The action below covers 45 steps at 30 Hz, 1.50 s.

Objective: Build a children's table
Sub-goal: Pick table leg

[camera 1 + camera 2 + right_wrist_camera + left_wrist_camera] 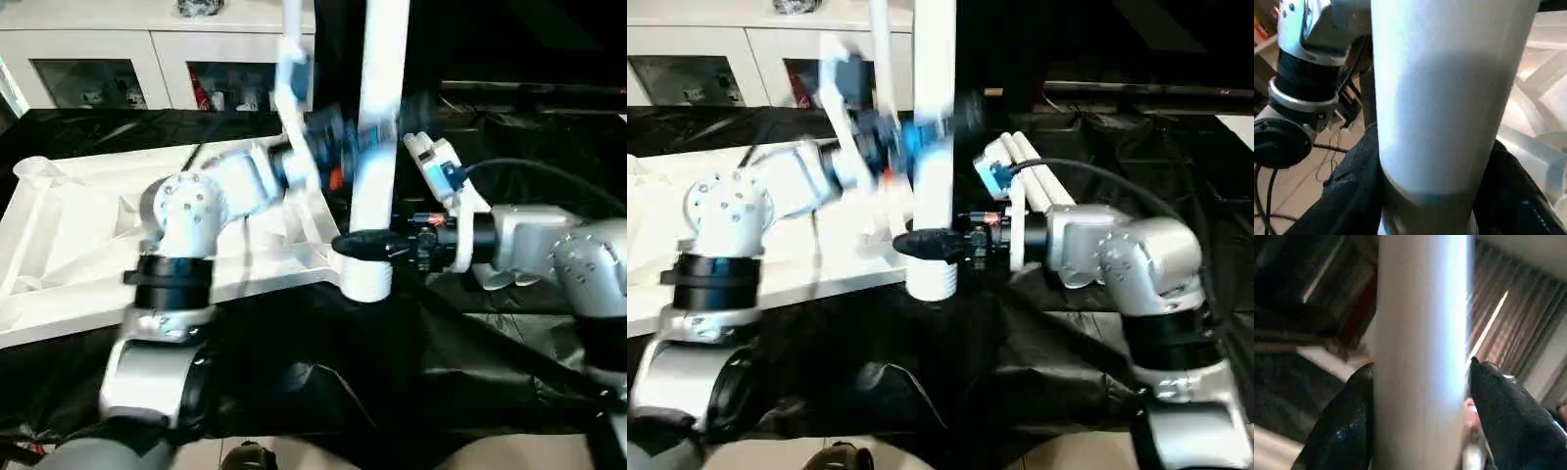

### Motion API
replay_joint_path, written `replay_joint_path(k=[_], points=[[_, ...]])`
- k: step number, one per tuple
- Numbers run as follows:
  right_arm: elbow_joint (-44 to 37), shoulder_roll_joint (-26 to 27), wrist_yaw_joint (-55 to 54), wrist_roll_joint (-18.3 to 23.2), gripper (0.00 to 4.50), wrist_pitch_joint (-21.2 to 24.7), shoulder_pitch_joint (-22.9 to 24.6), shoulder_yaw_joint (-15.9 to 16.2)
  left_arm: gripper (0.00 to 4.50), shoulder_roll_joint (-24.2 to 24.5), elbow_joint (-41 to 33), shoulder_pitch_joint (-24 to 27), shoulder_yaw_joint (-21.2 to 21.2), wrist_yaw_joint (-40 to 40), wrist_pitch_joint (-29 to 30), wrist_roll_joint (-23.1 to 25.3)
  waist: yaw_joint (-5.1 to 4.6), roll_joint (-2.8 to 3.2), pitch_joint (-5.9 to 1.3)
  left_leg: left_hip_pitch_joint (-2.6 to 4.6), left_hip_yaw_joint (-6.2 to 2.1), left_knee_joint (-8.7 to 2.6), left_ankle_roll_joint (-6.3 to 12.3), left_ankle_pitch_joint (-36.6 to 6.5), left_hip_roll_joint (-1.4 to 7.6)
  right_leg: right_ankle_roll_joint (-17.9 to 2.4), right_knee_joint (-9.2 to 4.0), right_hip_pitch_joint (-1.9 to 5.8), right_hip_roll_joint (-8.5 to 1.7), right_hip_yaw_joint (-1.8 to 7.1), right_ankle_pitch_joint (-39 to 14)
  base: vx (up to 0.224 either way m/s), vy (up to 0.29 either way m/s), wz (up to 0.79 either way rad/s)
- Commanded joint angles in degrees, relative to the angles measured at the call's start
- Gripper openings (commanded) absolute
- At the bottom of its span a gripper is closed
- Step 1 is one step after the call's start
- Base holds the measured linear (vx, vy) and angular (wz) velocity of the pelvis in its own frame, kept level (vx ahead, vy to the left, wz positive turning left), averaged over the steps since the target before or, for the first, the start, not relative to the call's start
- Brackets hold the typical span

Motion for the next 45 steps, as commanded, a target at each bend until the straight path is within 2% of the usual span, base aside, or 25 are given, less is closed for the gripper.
replay_joint_path(k=[1,4,6,7,8,10,11,13,14,15,16,18,19,22,25,28,29,30,31,34,35,36,39,42,45], points=[[0.01,1.72,-2.69,1.28,1.92,-2.54,-0.05,-4.02,3.04,-2.02,1.88,-1.76,4.73,3.70,-2.02,-4.05,0.25,-0.61,-5.38,1.94,-0.42,-3.15,-0.02,-7.74,1.99,-15.48,-4.15,2.74,-2.97,2.01,-0.77,0.000,0.000,0.00],[-0.15,3.19,-4.29,1.69,1.91,-4.02,0.49,-5.82,3.04,-3.38,3.43,-2.74,7.36,6.64,-4.34,-4.12,0.24,-0.61,-5.36,2.01,-0.55,-3.30,-0.29,-8.71,2.03,-14.97,-4.33,2.82,-2.89,1.95,-1.58,0.000,0.000,0.00],[-0.89,4.41,-6.33,1.57,1.91,-6.01,1.41,-7.70,3.04,-3.08,4.91,-2.62,7.49,8.64,-10.39,0.28,0.22,0.05,-5.29,1.99,-0.71,-3.42,-0.48,-9.13,2.11,-13.86,-4.48,2.77,-2.82,1.99,-1.92,0.000,0.000,0.00],[-1.47,4.82,-8.05,0.64,1.91,-7.90,2.45,-9.05,3.04,-2.06,5.30,-2.04,7.52,10.13,-16.20,4.44,0.24,0.13,-5.34,2.04,-0.81,-3.49,-0.70,-9.33,2.16,-13.03,-4.67,2.81,-2.85,2.00,-1.78,0.000,0.000,0.00],[-1.47,4.82,-8.05,0.64,1.91,-7.90,2.45,-9.05,3.04,-2.06,5.30,-2.04,7.52,10.13,-16.20,4.44,0.14,-0.05,-5.33,2.04,-0.85,-3.67,-1.04,-9.78,2.20,-12.06,-4.69,2.88,-2.80,2.00,-1.99,0.000,0.000,0.00],[-2.25,4.32,-10.52,-2.13,1.91,-9.41,4.16,-9.64,3.04,-0.18,4.65,-0.99,7.33,12.30,-18.49,7.72,0.11,0.32,-5.44,2.07,-0.97,-3.72,-1.81,-9.71,2.21,-11.61,-4.54,2.86,-2.81,1.95,-1.37,0.000,0.000,0.00],[-2.25,4.32,-10.52,-2.13,1.91,-9.41,4.16,-9.64,3.04,-0.18,4.65,-0.99,7.33,12.30,-18.49,7.72,0.06,0.24,-5.38,2.08,-0.96,-3.80,-2.09,-9.79,2.22,-11.31,-4.59,2.79,-2.74,1.95,-1.49,0.000,0.000,0.00],[-2.86,3.72,-13.15,-5.69,1.91,-11.03,5.99,-9.13,3.04,3.13,2.88,1.58,3.60,12.60,-19.86,13.68,-0.01,0.31,-5.44,2.17,-1.00,-3.80,-2.47,-9.98,2.22,-11.12,-4.55,2.66,-2.72,1.93,-1.80,0.000,0.000,0.00],[-3.10,3.54,-15.67,-8.31,1.91,-12.24,7.25,-8.65,3.04,6.02,1.99,3.97,-0.28,13.22,-21.75,19.16,-0.04,0.36,-5.40,2.18,-0.96,-3.85,-2.64,-10.01,2.26,-10.82,-4.48,2.60,-2.71,1.96,-1.92,0.000,0.000,0.00],[-3.17,3.42,-17.77,-10.59,1.91,-13.29,8.22,-8.04,3.04,8.03,1.32,6.08,-3.09,14.17,-23.04,23.24,0.00,0.45,-5.44,2.15,-1.25,-4.09,-3.16,-9.71,2.58,-8.80,-4.50,2.50,-2.72,1.96,-2.47,0.000,0.000,0.00],[-2.96,3.34,-20.61,-13.51,1.91,-14.42,9.17,-7.06,3.04,11.17,0.85,8.65,-7.04,14.87,-22.59,27.48,-0.26,0.43,-5.42,2.23,-1.15,-4.15,-3.68,-10.13,2.40,-7.96,-4.51,2.41,-2.68,2.01,-3.40,0.000,0.000,0.00],[-1.41,4.27,-26.14,-18.13,1.91,-17.94,10.17,-6.08,3.04,14.59,2.45,12.12,-12.04,14.01,-23.71,33.16,-0.66,0.27,-5.31,2.33,-0.80,-4.18,-4.48,-11.52,2.08,-7.62,-4.78,2.14,-2.46,2.11,-6.29,0.000,0.000,0.00],[-1.41,4.27,-26.14,-18.13,1.91,-17.94,10.17,-6.08,3.04,14.59,2.45,12.12,-12.04,14.01,-23.71,33.16,-0.69,0.58,-5.28,2.41,-0.78,-4.17,-4.95,-12.49,2.06,-7.75,-4.96,1.75,-2.62,2.15,-8.54,0.000,0.000,0.00],[2.47,7.27,-34.56,-23.82,1.91,-25.68,10.74,-7.37,3.04,17.62,3.86,16.22,-17.16,7.41,-29.06,37.32,-0.88,0.54,-5.04,2.64,-0.83,-4.53,-5.80,-16.06,2.19,-8.08,-5.46,1.10,-2.84,2.21,-13.38,0.000,0.000,0.00],[3.18,5.88,-33.46,-27.49,1.91,-29.30,12.02,-4.46,3.04,17.11,3.84,18.06,-18.68,4.42,-29.77,36.91,-0.87,0.57,-4.86,2.71,-0.86,-4.75,-6.00,-17.66,2.33,-8.28,-5.30,1.12,-2.77,2.33,-12.13,0.000,0.000,0.00],[2.28,6.12,-34.58,-29.60,1.91,-30.93,13.60,-3.62,3.04,15.14,4.40,19.44,-17.14,9.33,-31.47,37.29,-1.04,1.05,-4.84,2.46,-0.92,-4.67,-5.29,-17.66,2.19,-8.81,-5.13,1.40,-2.80,2.38,-9.25,0.000,0.000,0.00],[1.69,6.62,-35.30,-29.74,1.91,-30.84,14.10,-3.83,3.04,14.72,3.82,20.15,-16.85,10.86,-31.57,37.76,-1.21,0.84,-4.83,2.36,-0.87,-4.68,-5.03,-17.43,2.18,-8.84,-5.20,1.44,-2.68,2.39,-8.69,0.000,0.000,0.00],[-0.25,8.70,-37.57,-28.36,1.91,-28.70,15.28,-5.48,3.04,13.70,1.39,22.48,-16.18,14.86,-30.32,38.55,-1.52,1.07,-4.83,2.14,-0.94,-4.72,-4.45,-16.95,2.21,-9.31,-5.00,1.69,-2.60,2.39,-6.91,0.000,0.000,0.00],[-1.70,9.31,-38.05,-28.01,1.91,-28.56,16.33,-5.89,3.04,13.22,0.10,23.80,-15.85,18.11,-29.77,39.78,-1.79,0.65,-4.83,1.99,-0.92,-4.67,-3.51,-16.33,2.03,-9.39,-5.12,1.78,-2.56,2.23,-6.75,0.000,0.000,0.00],[-4.53,10.25,-39.36,-28.97,1.91,-30.87,19.75,-5.66,3.04,10.43,-4.50,28.85,-12.59,24.04,-34.66,41.38,-2.26,0.76,-4.81,1.74,-1.00,-4.69,-2.08,-14.87,2.27,-9.22,-5.39,2.10,-2.66,2.19,-6.34,0.000,0.000,0.00],[-5.86,10.60,-39.62,-29.36,1.91,-32.11,21.83,-5.52,3.04,8.59,-8.02,31.72,-10.58,27.24,-33.19,41.37,-2.42,0.43,-4.79,1.79,-0.87,-4.66,-1.93,-14.76,2.32,-9.29,-5.39,2.01,-2.51,2.20,-6.23,0.000,0.000,0.00],[-6.90,11.02,-39.90,-29.50,1.91,-32.43,23.49,-5.40,3.04,7.42,-11.02,34.18,-9.84,28.67,-33.38,41.60,-2.59,0.57,-4.63,1.89,-0.84,-4.74,-1.46,-15.24,2.36,-9.52,-5.56,1.86,-2.54,2.18,-7.25,0.000,0.000,0.00],[-8.58,11.80,-40.39,-29.51,1.91,-32.39,25.65,-5.32,3.04,5.79,-15.38,37.50,-9.42,30.01,-34.47,41.44,-2.96,0.29,-4.30,2.00,-0.83,-4.98,-1.00,-17.06,2.46,-8.97,-6.11,1.56,-2.41,2.16,-11.24,0.000,0.000,0.00],[-10.91,13.27,-41.19,-29.32,1.91,-32.09,27.73,-5.56,3.04,3.38,-20.55,40.86,-9.61,31.81,-33.98,39.75,-3.19,0.26,-4.01,2.15,-0.98,-5.20,-1.56,-19.81,2.47,-7.59,-6.61,1.08,-2.34,2.20,-15.55,0.000,0.000,0.00],[-10.78,12.24,-42.50,-32.85,1.91,-33.82,27.96,-3.62,3.04,3.98,-21.14,41.63,-12.37,32.81,-33.45,43.33,-3.21,0.26,-3.85,2.19,-1.09,-5.36,-2.70,-21.18,2.36,-5.33,-6.86,0.81,-2.21,2.29,-18.00,0.000,0.000,0.00]])
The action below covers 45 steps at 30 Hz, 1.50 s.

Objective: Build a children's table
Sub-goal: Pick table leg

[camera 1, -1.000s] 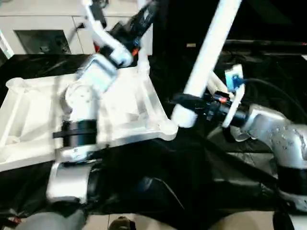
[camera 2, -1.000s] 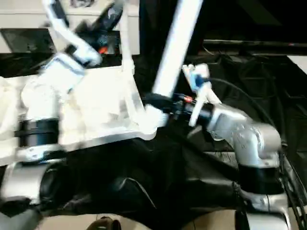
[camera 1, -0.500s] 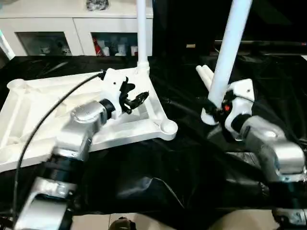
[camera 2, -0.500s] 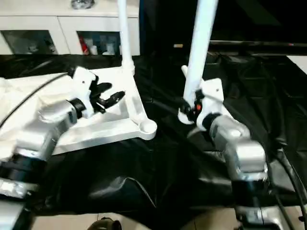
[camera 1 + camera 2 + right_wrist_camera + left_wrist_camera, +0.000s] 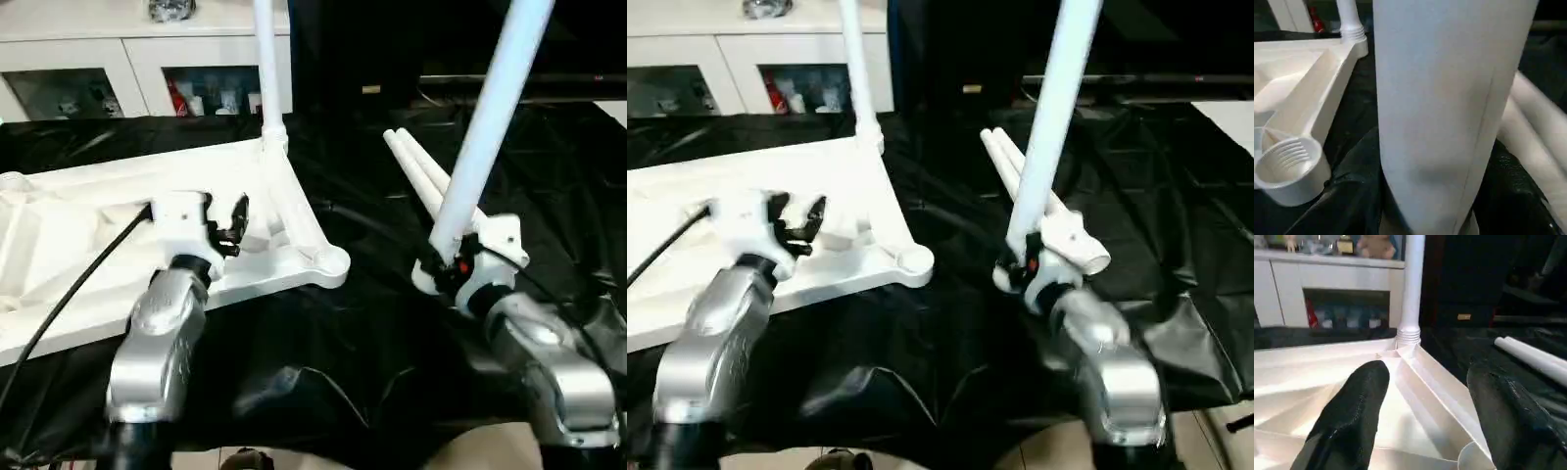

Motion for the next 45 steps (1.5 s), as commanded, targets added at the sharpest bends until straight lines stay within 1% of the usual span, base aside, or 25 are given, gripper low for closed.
replay_joint_path(k=[1,3,4,8,9,10,11,12,13,14,15,16,18,22,23,24,25,28,30,31,36,37,39,41,45], points=[[-1.03,-1.37,-0.15,-2.61,1.91,-2.27,-0.11,1.41,3.04,-0.09,-0.64,0.39,-1.51,0.99,0.69,2.51,-0.19,-0.62,-3.41,2.35,-1.11,-4.62,-3.09,-22.17,2.35,-5.25,-6.09,0.78,-2.37,2.28,-19.81,0.000,0.000,0.00],[-0.87,-1.28,1.30,-1.84,1.91,-2.61,-0.14,1.67,3.04,-0.78,-0.68,0.53,-1.54,0.73,0.55,2.44,-0.47,-0.54,-3.09,3.27,-1.34,-4.68,-3.96,-28.68,2.22,-3.15,-6.83,0.92,-2.56,2.08,-28.50,0.000,0.000,0.00],[-0.85,-1.41,1.90,-1.96,1.91,-2.99,-0.23,1.97,3.04,-0.71,-0.93,0.45,-1.79,0.94,1.18,2.99,-0.60,-0.30,-2.49,-1.19,-3.43,-6.26,-1.09,-32.42,0.69,0.09,-6.53,4.52,-3.83,-1.32,-37.16,0.000,0.000,0.00],[-1.14,-1.55,2.95,-2.16,1.91,-2.63,-0.14,2.62,3.04,-0.70,-1.43,0.63,-2.09,1.32,2.41,3.21,-2.61,0.58,-1.22,0.75,-3.47,-1.66,-0.39,-39.04,-0.93,-0.96,-10.77,6.56,-6.13,-5.97,-55.40,0.021,0.008,0.42],[-1.12,-1.58,3.00,-2.19,1.91,-2.65,-0.13,2.67,3.04,-0.70,-1.44,0.63,-2.11,1.35,2.41,3.19,-3.16,1.82,-0.33,-3.34,-3.24,-6.50,-1.75,-45.93,-1.20,-1.11,-5.76,10.63,-2.64,-8.31,-51.67,0.047,0.019,0.48],[-1.08,-1.70,3.15,-2.34,1.91,-2.78,-0.06,2.87,3.04,-0.68,-1.48,0.64,-2.18,1.50,2.45,3.18,-0.99,3.61,-1.47,-3.07,-1.19,-10.21,-4.35,-48.09,-4.46,-3.40,2.33,13.79,4.36,-7.07,-31.20,0.074,0.029,0.64],[-0.89,-2.07,3.74,-2.35,1.91,-3.12,0.03,3.27,3.04,-0.95,-1.42,0.60,-2.11,1.51,2.46,2.93,-2.34,1.62,-1.85,-1.76,-1.53,-8.91,-3.09,-44.12,-3.45,-4.62,2.11,12.24,2.76,-4.83,-30.08,0.121,-0.035,0.91],[-0.82,-2.16,3.86,-2.39,1.91,-3.29,0.05,3.37,3.04,-1.00,-1.42,0.59,-2.09,1.47,2.58,3.03,-2.44,-2.58,-1.51,5.21,-2.33,5.10,-0.60,-31.90,-2.86,-8.38,-10.72,5.54,-9.09,-0.98,-53.86,0.121,-0.035,0.91],[-0.73,-2.18,3.99,-2.48,1.91,-3.46,0.09,3.31,3.04,-1.14,-1.45,0.59,-2.05,1.38,2.59,3.09,-3.01,-2.74,0.53,5.89,-3.53,12.35,3.25,-19.99,-2.93,-12.55,-15.24,3.00,-12.76,0.34,-62.33,0.179,-0.046,0.88],[-0.57,-2.10,3.80,-2.68,1.91,-3.51,0.19,3.04,3.04,-1.26,-1.50,0.59,-2.08,1.27,2.75,3.25,-2.95,-1.11,1.14,-1.49,-5.97,12.74,4.93,-13.09,0.04,-14.28,-13.10,13.03,-14.17,1.36,-59.69,0.231,0.056,0.77],[-0.51,-2.02,3.68,-2.84,1.91,-3.71,0.34,2.76,3.04,-1.36,-1.59,0.62,-2.12,1.23,2.85,3.33,-2.41,-0.70,0.35,-0.29,-5.88,9.94,5.43,-15.83,0.91,-14.04,-12.01,13.91,-11.88,0.54,-53.88,0.231,0.056,0.77],[-0.45,-1.62,3.72,-2.03,1.91,-3.01,0.44,2.04,3.04,-1.49,-1.60,0.56,-2.08,1.17,2.96,3.22,-4.10,2.23,-1.59,10.39,-6.21,1.75,2.80,-23.82,2.36,-13.81,-6.33,9.92,-1.69,-2.44,-34.94,0.189,0.099,0.88],[-0.44,-1.38,3.68,-1.48,1.91,-2.08,0.64,1.41,3.04,-2.04,-1.62,0.60,-1.72,1.47,2.94,2.64,-7.53,3.18,-4.00,17.50,-14.83,-2.56,9.53,-23.55,6.93,-2.04,6.88,0.27,2.69,-1.62,-14.44,0.157,0.045,0.56],[-0.58,-1.59,3.21,-1.65,1.91,-1.78,1.34,0.93,3.04,-2.22,-1.74,0.63,-1.67,1.15,3.53,1.83,-6.94,-0.67,-4.17,14.46,-7.65,0.75,13.74,32.96,2.45,-0.88,4.07,-7.89,-1.34,1.30,16.06,0.246,0.052,0.02],[-0.72,-1.60,3.04,-1.32,1.91,-1.85,1.68,0.52,3.04,-2.07,-1.85,0.74,-1.96,0.38,3.83,1.61,-6.36,-2.19,-3.93,13.38,-5.26,2.27,12.15,34.16,-1.44,-4.74,-0.05,-7.09,-1.99,2.11,25.56,0.088,0.013,0.15],[-0.79,-1.60,2.96,-1.16,1.91,-1.89,1.85,0.30,3.04,-2.02,-1.91,0.82,-2.11,-0.01,3.95,1.50,-4.87,-7.04,-5.12,7.40,-2.47,4.22,10.68,16.80,-8.90,-3.27,-2.67,1.91,-3.03,7.30,38.58,0.088,0.013,0.15],[-0.97,-1.42,2.88,-0.66,1.91,-1.66,2.04,-0.16,3.04,-2.18,-2.09,1.03,-2.24,-0.86,3.96,0.83,-3.42,-7.87,-4.34,5.34,-3.39,7.03,9.85,4.42,-9.79,-7.87,-5.08,4.03,-6.47,10.70,38.94,0.053,0.004,0.34],[-1.50,-1.26,3.10,-0.70,1.91,-1.18,2.02,-0.70,3.04,-2.24,-2.61,1.35,-2.82,-1.65,4.36,0.80,-0.78,-3.49,-4.68,2.12,-8.09,5.83,0.52,2.92,-3.62,-25.34,-3.27,5.18,-6.84,9.80,66.82,0.074,-0.036,0.19],[-1.86,-1.12,2.97,-0.60,1.91,-0.94,2.11,-0.78,3.04,-2.56,-2.70,1.44,-2.68,-1.74,4.80,0.68,-1.72,-0.69,-3.68,1.78,-6.79,0.13,-1.33,9.61,-1.42,-21.58,-3.00,2.02,1.65,4.12,36.68,-0.149,-0.083,0.02],[-2.10,-0.86,2.72,-0.33,1.91,-0.56,2.22,-0.94,3.04,-2.74,-2.66,1.48,-2.57,-1.75,5.08,0.41,-2.40,1.47,-3.58,4.03,-8.44,-1.91,-1.48,5.99,5.36,-14.48,-1.66,-0.90,2.80,1.87,8.39,-0.092,-0.024,0.14],[-3.04,0.17,1.69,-0.54,1.91,0.90,2.62,-0.64,3.04,-2.21,-2.17,1.76,-3.04,-1.89,5.50,0.90,-1.95,0.73,-3.29,8.01,-6.03,-7.17,9.25,-12.67,14.57,-10.78,3.86,-4.53,-0.26,0.32,-3.30,-0.021,-0.094,0.51],[-3.16,0.25,1.63,-0.61,1.91,1.09,2.69,-0.61,3.04,-2.20,-2.14,1.80,-3.13,-2.16,5.34,0.64,-1.95,0.33,-3.66,7.91,-4.35,-6.38,10.84,-12.40,13.49,-13.40,3.06,-4.17,-0.47,0.32,-0.29,-0.007,-0.258,0.51],[-3.30,0.55,1.43,-0.68,1.91,1.25,2.82,-0.71,3.04,-2.10,-2.03,1.81,-3.29,-2.51,5.22,0.50,-2.47,-3.74,-4.23,5.14,3.74,3.73,12.51,-19.69,-1.41,-27.33,-5.33,-1.78,1.74,1.95,4.35,0.013,-0.236,0.28],[-3.52,0.85,1.08,-0.65,1.91,2.00,2.99,-0.71,3.04,-2.08,-1.80,1.80,-3.24,-2.56,5.31,0.55,-0.39,-4.36,-3.63,-0.80,0.25,10.56,9.07,-13.14,-4.89,-21.30,-6.68,3.52,-3.58,5.03,-6.56,-0.018,-0.182,0.06],[-5.19,2.08,-0.10,0.57,1.91,4.28,4.02,-0.83,3.04,-2.20,-1.04,1.81,-2.49,-3.22,6.58,-0.08,-0.22,-0.98,-3.35,4.24,-2.69,1.89,8.31,-10.89,-1.99,9.98,-10.76,1.28,2.46,8.46,-22.38,-0.073,-0.142,-0.19]])
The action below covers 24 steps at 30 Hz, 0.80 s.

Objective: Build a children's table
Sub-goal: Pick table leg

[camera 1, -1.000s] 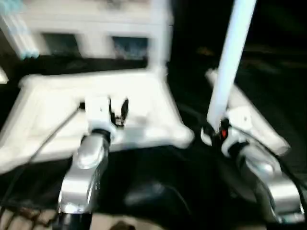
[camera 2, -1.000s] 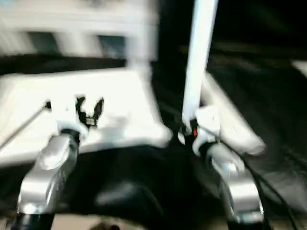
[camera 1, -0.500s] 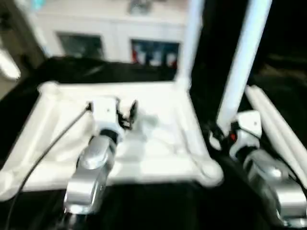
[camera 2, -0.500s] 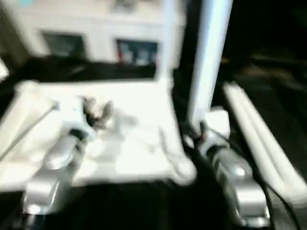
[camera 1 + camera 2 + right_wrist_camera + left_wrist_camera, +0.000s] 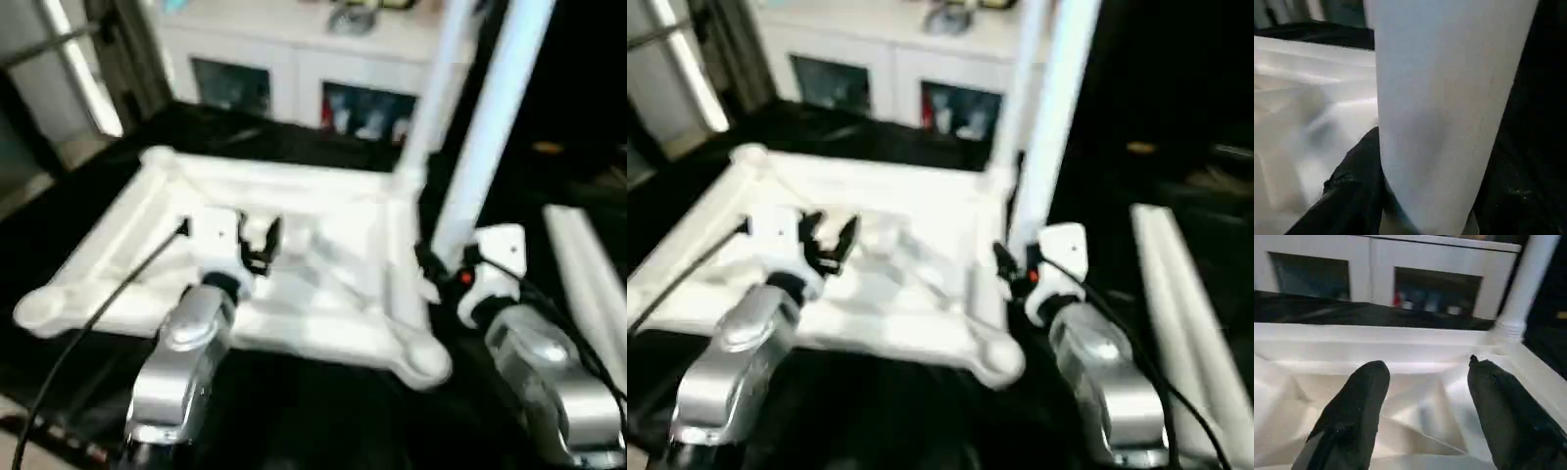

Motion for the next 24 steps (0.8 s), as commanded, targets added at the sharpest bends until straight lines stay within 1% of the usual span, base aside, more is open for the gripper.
replay_joint_path(k=[1,2,3,4,5,6,7,8,9,10,11,12,13,14,15,16,17,18,19,20,21,22,23,24], points=[[-2.31,0.32,-0.54,0.67,1.91,1.53,0.64,0.43,3.04,0.05,0.12,-0.17,1.20,-0.41,1.00,-0.70,-0.40,1.28,-4.47,4.58,-5.34,-6.76,11.41,7.31,15.29,12.57,0.09,-1.97,-9.71,1.98,-18.23,-0.093,-0.119,-0.63],[-2.71,0.31,-0.72,0.24,1.91,1.77,1.03,0.76,3.04,0.11,0.12,-0.12,1.31,-0.38,1.20,-0.75,-0.65,1.12,-4.22,5.05,-3.23,-7.56,12.29,7.48,16.24,8.13,3.80,-3.36,-10.91,0.89,-14.15,-0.081,-0.066,-0.55],[-2.90,0.31,-0.88,-0.11,1.91,1.88,1.29,0.93,3.04,0.21,0.14,-0.05,1.27,-0.34,1.13,-0.58,-1.27,-1.11,-3.20,4.48,2.14,-7.71,9.60,4.38,12.75,0.99,3.97,-4.10,-11.58,0.56,-8.04,-0.081,-0.066,-0.55],[-2.94,0.34,-1.03,-0.28,1.91,1.91,1.39,0.94,3.04,0.30,0.15,-0.02,1.19,-0.38,0.97,-0.43,-1.44,-3.15,-2.44,3.57,5.80,-5.66,5.79,-3.15,8.29,0.82,-1.18,-3.90,-11.43,2.66,-15.50,-0.043,-0.055,-0.51],[-2.91,0.86,-1.49,-0.02,1.91,1.97,1.52,0.49,3.04,0.48,0.20,0.04,0.99,-0.83,0.52,-0.43,1.06,-5.03,-2.81,-0.58,2.25,4.49,1.14,-11.22,2.83,8.90,-7.77,1.50,-18.79,12.77,-46.03,-0.010,-0.041,-0.30],[-2.96,1.17,-1.79,0.21,1.91,2.21,1.53,0.14,3.04,0.54,0.15,0.09,0.94,-0.94,0.47,-0.53,1.34,-5.42,-2.63,-4.49,-1.79,5.99,-0.29,-5.63,1.36,12.28,-6.24,4.21,-18.27,14.26,-50.15,-0.001,-0.057,-0.65],[-3.00,1.17,-1.85,0.20,1.91,2.29,1.53,0.09,3.04,0.55,0.12,0.11,0.93,-0.93,0.49,-0.58,1.40,-3.94,-2.87,-5.23,-4.55,5.91,-1.73,1.20,0.97,16.19,-5.18,3.43,-18.09,10.81,-44.32,-0.018,-0.030,-0.48],[-3.08,1.17,-2.03,0.10,1.91,2.46,1.49,-0.03,3.04,0.53,0.04,0.15,0.93,-0.83,0.63,-0.69,0.26,-4.38,-3.10,-5.14,-4.88,6.56,-1.53,1.58,0.58,15.74,-5.52,2.51,-17.81,10.75,-43.08,-0.069,0.004,-0.53],[-3.17,1.37,-2.15,0.19,1.91,2.59,1.40,-0.31,3.04,0.52,-0.07,0.18,0.87,-0.78,0.55,-0.62,-0.66,-4.06,-2.73,-4.39,-5.10,6.84,-2.17,2.72,-0.05,12.69,-6.56,1.71,-16.91,9.27,-44.96,-0.078,0.020,-0.19],[-3.22,1.37,-2.17,0.17,1.91,2.73,1.35,-0.30,3.04,0.59,-0.18,0.19,0.80,-0.62,0.77,-0.35,-1.10,-3.93,-2.64,-3.79,-5.02,6.95,-2.29,3.12,-0.19,11.06,-7.47,0.85,-16.58,9.10,-47.54,-0.103,0.095,-0.10],[-3.28,1.31,-2.16,0.11,1.91,2.97,1.28,-0.21,3.04,0.74,-0.38,0.20,0.70,-0.32,1.22,0.15,-2.89,-3.26,-1.53,-2.25,-5.30,6.56,-2.67,2.14,0.73,7.05,-9.73,-0.64,-17.10,6.99,-56.89,-0.110,0.165,-0.11],[-3.35,1.24,-2.15,0.04,1.91,3.18,1.23,-0.12,3.04,0.86,-0.55,0.20,0.61,-0.07,1.61,0.58,-3.75,-3.24,-1.33,-1.02,-5.31,6.15,-2.45,0.51,1.04,6.28,-10.43,-1.43,-16.97,5.64,-59.10,-0.110,0.165,-0.11],[-3.37,1.00,-1.93,-0.09,1.91,3.25,1.10,0.17,3.04,1.18,-0.65,0.23,0.18,-0.64,0.94,0.87,-5.64,-0.90,-1.06,2.81,-6.47,2.26,-2.29,-10.34,2.52,3.92,-9.83,-2.14,-14.81,0.28,-55.71,-0.149,0.232,-0.11],[-3.36,0.82,-1.77,-0.16,1.91,3.26,1.01,0.36,3.04,1.38,-0.69,0.25,-0.12,-1.11,0.35,1.02,-7.52,1.41,-0.71,4.05,-7.65,-2.43,-3.64,-23.24,3.73,4.68,-8.23,-1.95,-10.49,-4.78,-45.28,-0.112,0.263,-0.09],[-3.28,0.49,-1.42,-0.18,1.91,3.29,0.89,0.57,3.04,1.17,-0.86,0.30,-0.24,-0.69,-0.05,1.40,-6.79,3.32,-0.18,-4.64,-12.62,-14.02,-4.07,-46.36,10.12,3.44,7.38,4.63,-8.25,-4.61,-15.97,-0.112,0.263,-0.09],[-3.00,0.03,-1.08,-0.44,1.91,3.16,0.60,0.87,3.04,0.32,-1.07,0.34,0.11,-0.19,0.06,0.77,-6.17,3.20,0.57,-4.31,-12.21,-14.60,-5.09,-50.19,11.31,2.75,6.99,3.10,-8.18,-4.25,-8.39,-0.067,0.233,0.04],[-2.90,-0.12,-0.97,-0.55,1.91,3.13,0.49,0.96,3.04,-0.02,-1.15,0.35,0.27,0.10,0.20,0.46,-7.81,3.81,-1.28,1.02,-14.95,-13.52,-5.35,-46.09,13.31,2.74,7.12,1.37,-8.56,-3.26,-6.23,-0.039,0.148,0.02],[-2.22,-0.65,-0.53,-0.76,1.91,3.04,-0.15,1.00,3.04,-0.72,-1.24,0.34,0.57,0.70,0.56,-0.12,-8.08,4.52,-1.22,1.18,-15.87,-13.94,-7.11,-37.13,13.59,1.91,7.80,1.20,-8.31,-3.26,-9.20,-0.039,0.148,0.02],[-1.79,-1.08,-0.33,-1.11,1.91,2.80,-0.54,1.02,3.04,-1.24,-1.27,0.32,0.90,0.72,1.64,-1.07,-8.62,4.20,-2.26,2.31,-16.32,-12.31,-4.86,-24.48,11.72,1.59,7.26,1.27,-8.01,-3.05,-12.72,-0.036,0.074,-0.21],[-1.12,-1.72,0.07,-1.46,1.91,2.37,-1.11,0.93,3.04,-1.27,-1.22,0.23,0.62,0.87,2.78,-0.95,-8.58,3.93,-2.89,2.84,-16.07,-11.74,-2.55,-18.63,10.40,0.92,6.12,1.75,-8.04,-2.70,-13.03,-0.088,0.036,-0.34],[-0.81,-1.96,0.33,-1.30,1.91,2.37,-1.38,0.68,3.04,-1.09,-1.16,0.18,0.34,0.89,2.80,-0.48,-8.73,3.17,-3.92,3.20,-16.31,-11.28,2.47,-4.67,8.45,-0.77,3.93,2.89,-8.46,-1.61,-10.83,-0.088,0.036,-0.34],[-0.55,-2.19,0.55,-1.20,1.91,2.39,-1.59,0.54,3.04,-1.03,-1.12,0.17,0.25,0.88,2.60,-0.25,-8.43,2.28,-4.05,2.18,-15.99,-11.09,4.24,1.06,7.07,-1.86,2.22,4.46,-9.06,-0.68,-8.26,-0.093,-0.029,-0.43],[-0.40,-2.33,0.69,-1.15,1.91,2.40,-1.71,0.47,3.04,-1.00,-1.10,0.17,0.21,0.88,2.46,-0.12,-6.85,-0.16,-4.54,-4.02,-12.05,-7.61,4.34,10.88,3.40,-4.81,-2.07,9.29,-14.16,2.29,2.34,-0.128,-0.072,-0.31],[0.20,-3.07,1.30,-1.30,1.91,2.08,-2.24,0.43,3.04,-1.13,-1.09,0.17,0.40,1.22,2.26,0.10,-4.27,-1.39,-4.38,-4.54,-7.00,-5.28,1.00,8.41,1.14,1.48,-4.35,8.75,-16.19,2.08,3.33,-0.128,-0.072,-0.31]])
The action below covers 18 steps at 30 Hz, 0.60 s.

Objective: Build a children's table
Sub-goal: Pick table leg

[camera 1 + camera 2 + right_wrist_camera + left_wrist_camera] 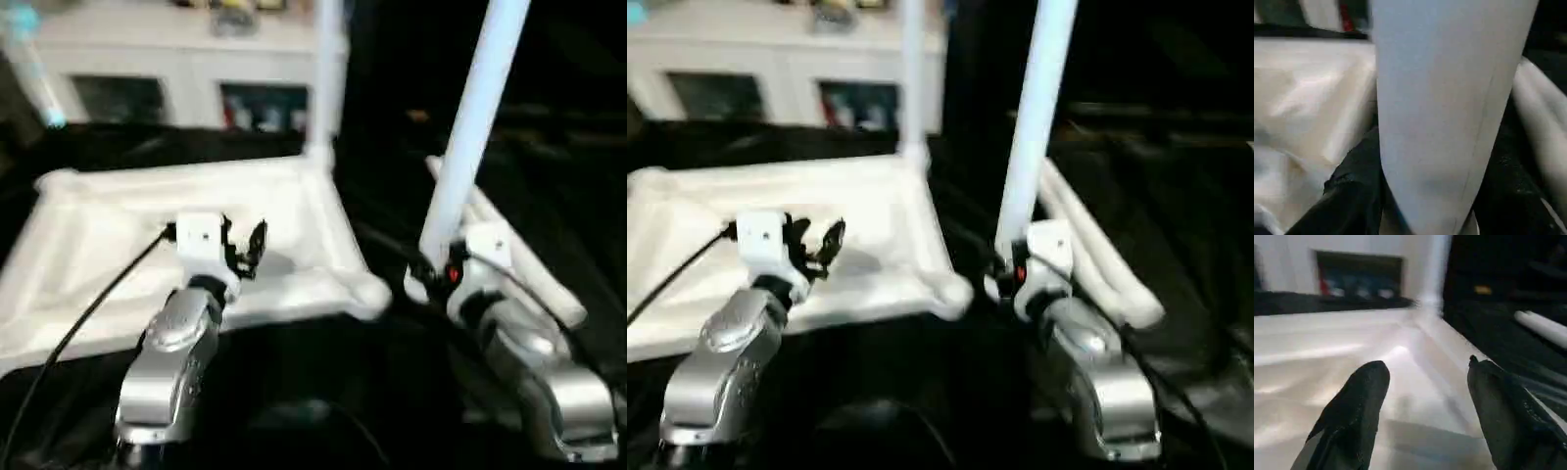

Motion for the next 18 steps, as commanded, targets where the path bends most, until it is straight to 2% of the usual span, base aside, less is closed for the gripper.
replay_joint_path(k=[1,2,3,4,5,6,7,9,11,12,13,14,15,18], points=[[1.79,-1.42,1.54,-0.87,1.91,-0.69,-1.37,-0.74,3.04,-0.46,-0.70,-0.44,0.09,1.65,0.72,0.88,2.68,-3.11,-3.10,-1.05,3.26,-0.86,2.45,-1.41,2.59,3.28,-7.44,2.68,-8.90,4.16,5.57,-0.104,-0.069,-0.14],[1.87,-1.52,1.63,-0.89,1.91,-0.73,-1.45,-0.73,3.04,-0.49,-0.67,-0.46,0.16,1.79,0.77,0.94,3.13,-1.84,-3.24,-1.08,3.35,-1.41,1.30,-0.64,3.31,2.79,-6.95,2.91,-8.31,3.63,4.37,-0.040,-0.052,-0.16],[2.16,-1.85,1.95,-0.96,1.91,-0.87,-1.74,-0.67,3.04,-0.60,-0.56,-0.55,0.41,2.26,0.98,1.16,3.01,-1.64,-3.07,-1.25,3.89,-2.74,0.32,-0.43,4.39,1.00,-6.42,2.43,-5.83,2.59,3.95,-0.040,-0.052,-0.16],[2.45,-2.07,2.33,-0.82,1.91,-0.83,-2.08,-0.65,3.04,-0.40,-0.33,-0.74,0.46,2.48,1.15,1.55,2.93,-1.85,-2.97,-0.91,4.02,-3.32,0.48,-1.16,5.02,-0.27,-6.29,2.16,-5.15,2.31,4.22,0.000,0.000,0.00],[3.41,-2.49,3.24,-0.53,1.91,-1.18,-3.09,-0.72,3.04,0.92,0.28,-1.33,-0.48,0.53,0.77,1.84,2.84,-1.37,-2.76,0.15,4.33,-3.95,1.21,-3.24,6.24,-4.30,-6.10,1.29,-4.63,2.39,3.37,0.000,0.000,0.00],[4.27,-2.70,4.20,0.18,1.91,-1.38,-3.88,-1.05,3.04,2.65,0.85,-2.00,-1.87,-2.10,-0.31,2.30,2.92,-1.52,-2.38,0.40,4.68,-4.40,2.18,-5.83,6.91,-7.67,-6.05,1.03,-4.72,2.44,-0.31,0.000,0.000,0.00],[4.82,-2.82,4.82,0.67,1.91,-1.51,-4.36,-1.28,3.04,3.80,1.22,-2.44,-2.81,-3.88,-1.08,2.60,3.48,-0.75,-2.72,1.19,5.03,-4.25,2.67,-6.29,7.77,-9.98,-5.83,0.64,-4.89,2.72,-0.65,0.000,0.000,0.00],[5.87,-3.23,5.79,1.39,1.91,-1.95,-5.33,-1.51,3.04,7.01,2.75,-3.94,-5.53,-10.12,-1.06,2.16,3.97,-0.86,-2.55,1.61,5.47,-4.74,3.46,-5.52,8.70,-11.79,-5.27,0.17,-4.64,2.68,3.52,0.000,0.000,0.00],[7.09,-4.01,7.72,2.22,1.91,-2.12,-6.42,-1.40,3.21,9.81,4.26,-5.58,-6.85,-18.34,1.37,-1.57,4.87,-0.90,-2.67,2.18,6.43,-4.66,3.31,-6.16,8.72,-12.84,-4.90,-0.18,-4.78,2.83,5.50,0.000,0.000,0.00],[7.60,-4.40,8.94,2.44,1.91,-2.26,-6.92,-1.36,3.32,11.94,4.51,-6.13,-8.37,-23.50,1.49,-2.82,5.21,-0.93,-2.70,2.21,6.64,-4.61,3.30,-5.67,8.69,-12.98,-4.83,-0.19,-4.93,2.87,6.23,0.000,0.000,0.00],[7.85,-4.70,10.60,3.28,1.91,-2.18,-7.22,-1.47,3.32,13.89,4.68,-6.55,-9.60,-27.54,2.08,-3.67,5.96,-0.76,-2.84,2.05,7.11,-4.68,3.17,-3.92,8.84,-13.01,-4.45,-0.08,-5.04,2.90,8.52,0.000,0.000,0.00],[7.98,-4.97,12.28,4.27,1.91,-2.04,-7.52,-1.65,3.42,15.78,5.35,-7.03,-10.61,-31.10,1.79,-3.88,6.16,-0.71,-2.90,2.09,7.20,-4.66,3.39,-3.80,8.65,-12.96,-4.44,-0.10,-5.02,2.87,8.90,0.000,0.000,0.00],[8.11,-5.12,13.45,4.94,1.91,-1.95,-7.75,-1.79,3.52,16.89,5.86,-7.35,-11.10,-33.21,1.60,-4.03,6.06,-0.89,-2.97,1.84,7.37,-4.69,3.56,-3.78,8.59,-12.81,-4.19,0.04,-5.02,2.84,9.64,0.000,0.000,0.00],[8.50,-6.14,16.84,6.78,1.91,-0.98,-8.32,-2.01,3.71,20.92,7.50,-8.74,-12.76,-41.00,1.19,-4.76,6.30,-0.91,-3.05,1.86,7.98,-4.54,4.25,-3.79,8.49,-12.77,-4.28,-0.08,-5.31,3.05,10.18,0.000,0.000,0.00]])
